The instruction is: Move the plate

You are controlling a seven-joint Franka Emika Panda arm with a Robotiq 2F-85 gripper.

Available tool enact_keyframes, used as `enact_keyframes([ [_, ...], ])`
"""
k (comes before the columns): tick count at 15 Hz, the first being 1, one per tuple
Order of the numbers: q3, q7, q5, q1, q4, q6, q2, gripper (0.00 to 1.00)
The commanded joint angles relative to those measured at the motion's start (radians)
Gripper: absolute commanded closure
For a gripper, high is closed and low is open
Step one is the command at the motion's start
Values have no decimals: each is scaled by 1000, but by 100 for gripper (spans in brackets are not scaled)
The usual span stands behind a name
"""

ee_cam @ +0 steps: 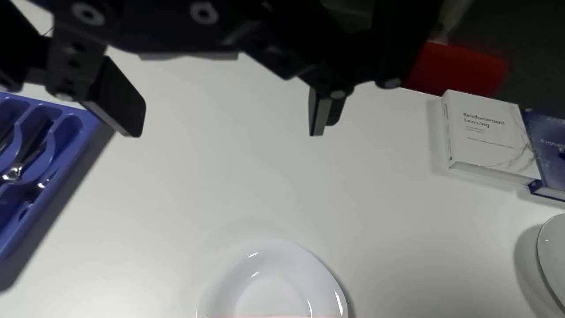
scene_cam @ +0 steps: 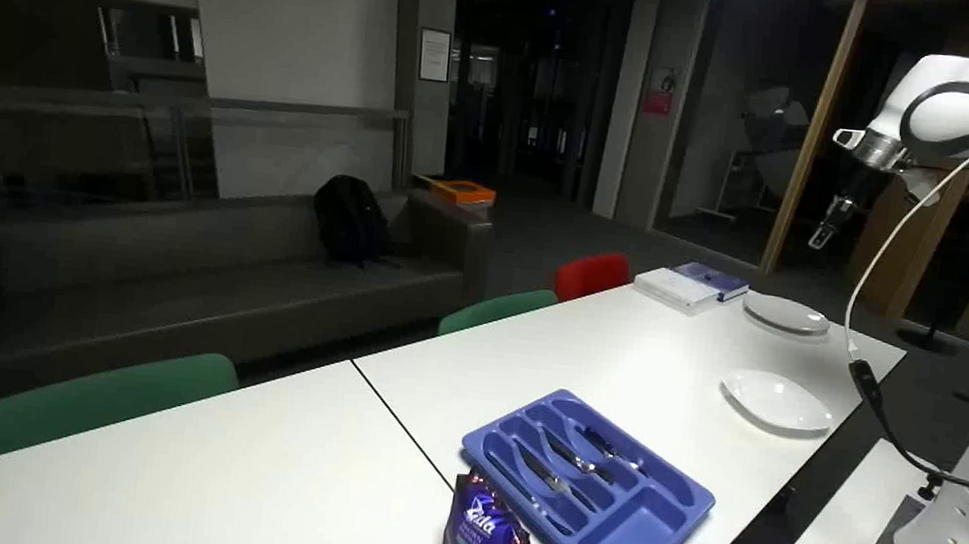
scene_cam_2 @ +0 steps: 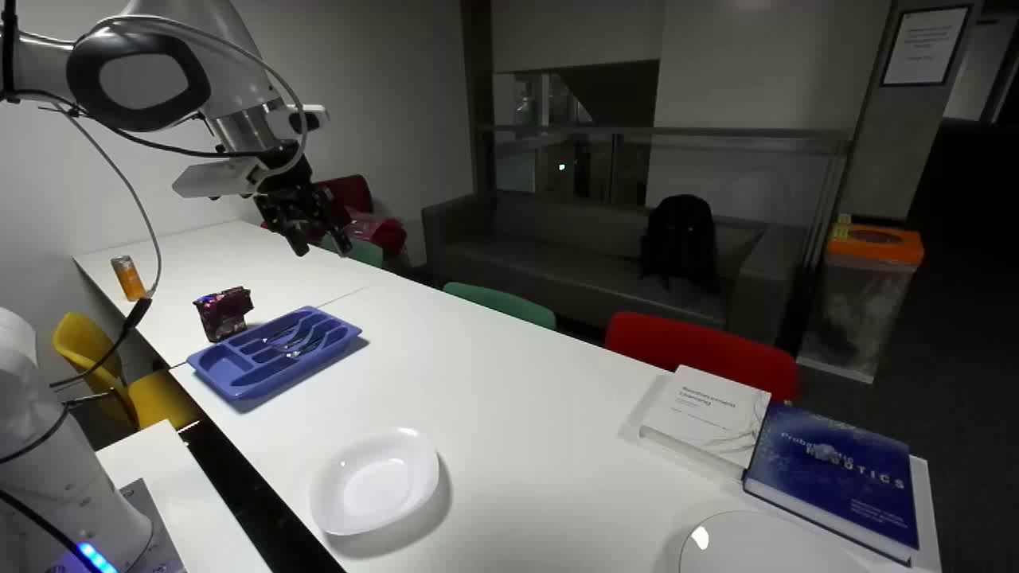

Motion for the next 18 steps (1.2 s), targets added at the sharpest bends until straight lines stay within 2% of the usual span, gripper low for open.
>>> enact_keyframes([
  [1, 4, -3, 4, -5, 1, -1, 1, 0],
  [7, -49, -33, 38, -7, -50, 34, -30, 0],
  [9, -86, -35, 51, -19, -79, 52, -37, 0],
  [13, -167, -33, 92, -45, -128, 83, -29, 0],
  [18, -243, 1, 156, -113, -196, 138, 0, 0],
])
